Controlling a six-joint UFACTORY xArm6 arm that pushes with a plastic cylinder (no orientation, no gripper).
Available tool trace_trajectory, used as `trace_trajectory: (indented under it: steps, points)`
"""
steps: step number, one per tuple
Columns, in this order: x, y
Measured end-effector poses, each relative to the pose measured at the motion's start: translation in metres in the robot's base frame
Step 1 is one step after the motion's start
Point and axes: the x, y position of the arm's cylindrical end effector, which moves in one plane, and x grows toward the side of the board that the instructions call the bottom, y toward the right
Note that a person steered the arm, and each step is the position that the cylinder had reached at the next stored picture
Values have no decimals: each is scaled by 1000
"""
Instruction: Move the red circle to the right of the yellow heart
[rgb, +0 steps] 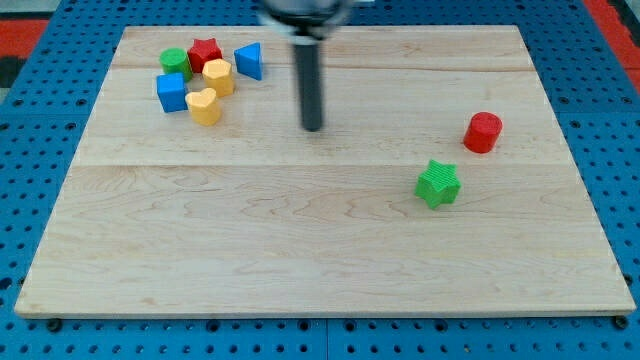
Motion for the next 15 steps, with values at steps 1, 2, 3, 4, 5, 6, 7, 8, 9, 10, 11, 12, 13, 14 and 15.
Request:
trace_trajectory:
  steps: [1,2,3,4,5,6,7,8,9,10,11,12,13,14,15]
  points:
    - [-42,83]
    - [-58,179]
    - [-9,228]
    - [21,187]
    - [11,129]
    - [49,83]
    - [52,75]
    - [55,-9]
    - [68,-51]
    - [50,-99]
    - [14,-138]
    - [-10,-127]
    - [-24,-101]
    - [-16,-10]
    - [-12,104]
